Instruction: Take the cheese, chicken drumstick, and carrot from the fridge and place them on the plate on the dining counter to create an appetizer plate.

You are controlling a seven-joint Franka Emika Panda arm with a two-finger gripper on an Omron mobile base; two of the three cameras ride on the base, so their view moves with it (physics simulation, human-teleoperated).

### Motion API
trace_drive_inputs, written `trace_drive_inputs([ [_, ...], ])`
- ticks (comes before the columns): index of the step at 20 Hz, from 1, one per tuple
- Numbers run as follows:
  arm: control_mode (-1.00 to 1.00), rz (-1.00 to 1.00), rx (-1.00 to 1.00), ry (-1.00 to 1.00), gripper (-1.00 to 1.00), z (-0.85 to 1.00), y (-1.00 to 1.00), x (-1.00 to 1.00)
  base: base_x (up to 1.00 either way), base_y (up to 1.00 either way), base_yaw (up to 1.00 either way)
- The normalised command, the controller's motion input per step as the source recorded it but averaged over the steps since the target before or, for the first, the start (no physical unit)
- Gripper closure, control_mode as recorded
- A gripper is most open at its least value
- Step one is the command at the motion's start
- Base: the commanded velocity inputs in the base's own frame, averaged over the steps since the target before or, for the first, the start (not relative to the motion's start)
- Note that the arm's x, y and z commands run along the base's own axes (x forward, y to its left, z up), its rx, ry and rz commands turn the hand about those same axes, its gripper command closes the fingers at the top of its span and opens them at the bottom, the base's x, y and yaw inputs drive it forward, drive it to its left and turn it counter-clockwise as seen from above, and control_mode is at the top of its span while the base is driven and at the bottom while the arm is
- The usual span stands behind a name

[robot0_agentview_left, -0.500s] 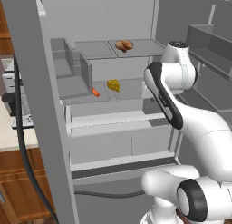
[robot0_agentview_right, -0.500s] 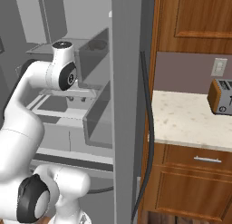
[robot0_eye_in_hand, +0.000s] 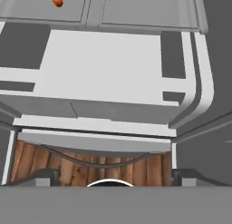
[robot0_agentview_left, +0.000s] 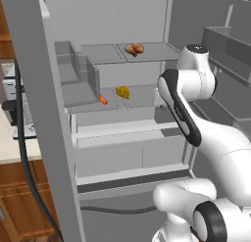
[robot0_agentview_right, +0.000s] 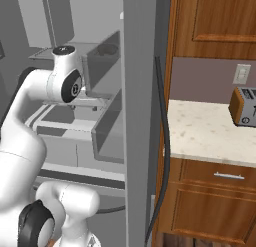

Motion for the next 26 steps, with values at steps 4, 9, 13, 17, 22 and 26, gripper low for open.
trace_drive_inputs([
  [4, -1.00, 0.00, -0.01, -0.22, -1.00, 0.34, 0.24, -0.11, 0.00, 0.00, 0.00],
  [9, -1.00, 0.00, 0.00, -0.25, -1.00, 0.57, 0.35, -0.01, 0.00, 0.00, 0.00],
  [13, -1.00, -0.02, 0.04, -0.12, -1.00, 0.57, 0.04, 0.00, 0.00, 0.00, 0.00],
  [17, -1.00, -0.10, 0.09, -0.04, -1.00, 0.39, 0.03, 0.08, 0.00, 0.00, 0.00],
  [22, -1.00, -0.12, 0.12, 0.00, -1.00, 0.14, 0.00, 0.26, 0.00, 0.00, 0.00],
  [26, -1.00, -0.13, 0.12, 0.00, -1.00, 0.07, 0.00, 0.35, 0.00, 0.00, 0.00],
])
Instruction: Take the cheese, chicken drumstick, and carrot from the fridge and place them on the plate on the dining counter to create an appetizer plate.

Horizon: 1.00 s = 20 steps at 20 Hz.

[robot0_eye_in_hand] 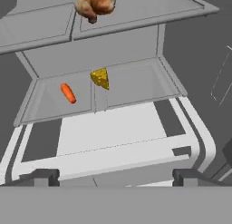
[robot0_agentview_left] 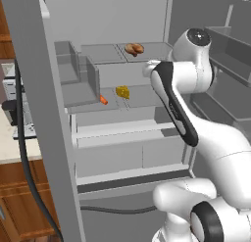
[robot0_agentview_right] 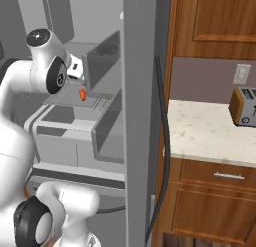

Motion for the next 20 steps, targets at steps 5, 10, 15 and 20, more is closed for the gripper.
trace_drive_inputs([
  [5, -1.00, -0.14, 0.07, 0.00, -1.00, 0.27, 0.00, 0.20, 0.00, 0.00, 0.00],
  [10, -1.00, -0.10, 0.00, 0.00, -1.00, 0.25, 0.00, 0.16, 0.00, 0.00, 0.00],
  [15, -1.00, -0.09, 0.00, 0.09, -1.00, 0.06, 0.00, 0.21, 0.00, 0.00, 0.00],
  [20, -1.00, -0.08, 0.00, 0.00, -1.00, 0.00, 0.02, 0.24, 0.00, 0.00, 0.00],
])
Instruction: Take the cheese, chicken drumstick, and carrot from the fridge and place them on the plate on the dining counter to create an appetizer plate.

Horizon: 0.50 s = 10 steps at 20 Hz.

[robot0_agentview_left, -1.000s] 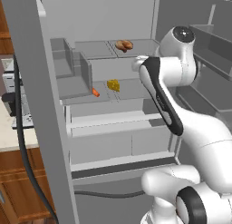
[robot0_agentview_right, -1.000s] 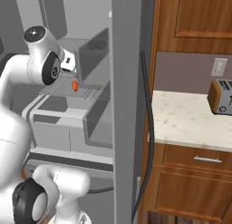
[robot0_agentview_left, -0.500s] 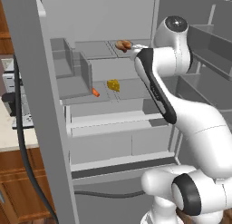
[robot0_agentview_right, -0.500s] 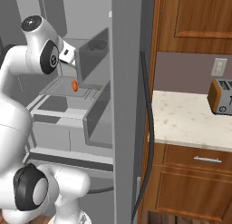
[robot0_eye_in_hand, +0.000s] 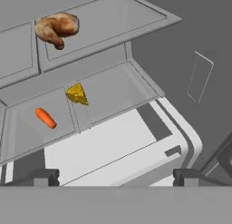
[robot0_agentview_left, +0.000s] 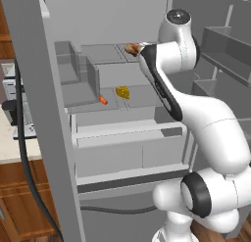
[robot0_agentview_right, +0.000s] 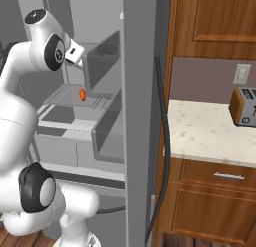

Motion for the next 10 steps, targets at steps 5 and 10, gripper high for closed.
trace_drive_inputs([
  [5, -1.00, -0.07, 0.00, -0.08, -1.00, 0.00, 0.04, 0.40, 0.00, 0.00, 0.00],
  [10, -1.00, -0.01, 0.00, -0.02, -1.00, 0.00, 0.00, 0.52, 0.00, 0.00, 0.00],
])
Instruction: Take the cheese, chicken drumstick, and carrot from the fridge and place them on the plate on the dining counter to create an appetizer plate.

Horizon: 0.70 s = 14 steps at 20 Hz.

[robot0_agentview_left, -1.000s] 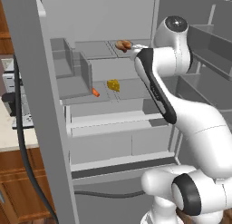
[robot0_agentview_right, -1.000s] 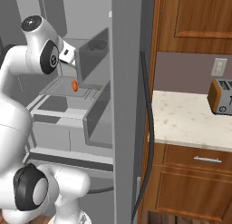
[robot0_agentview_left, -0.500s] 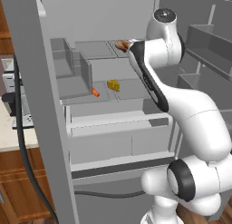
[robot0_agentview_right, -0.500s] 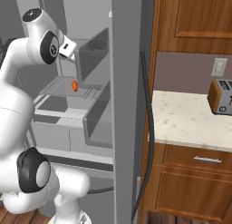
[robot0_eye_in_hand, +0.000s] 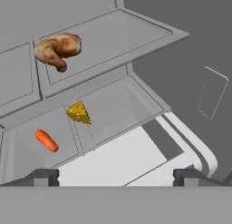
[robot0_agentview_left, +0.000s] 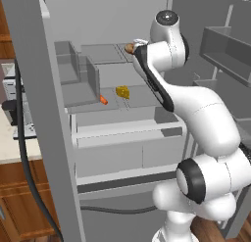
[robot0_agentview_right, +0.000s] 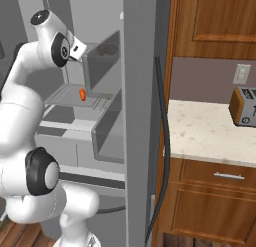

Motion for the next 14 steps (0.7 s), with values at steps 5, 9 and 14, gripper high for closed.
trace_drive_inputs([
  [5, -1.00, 0.00, 0.00, 0.01, -1.00, 0.01, 0.00, 0.60, 0.00, 0.00, 0.00],
  [9, -1.00, 0.00, 0.00, 0.07, -1.00, 0.03, 0.00, 0.57, 0.00, 0.00, 0.00],
  [14, -1.00, 0.00, 0.00, 0.05, -1.00, 0.00, 0.00, 0.56, 0.00, 0.00, 0.00],
])
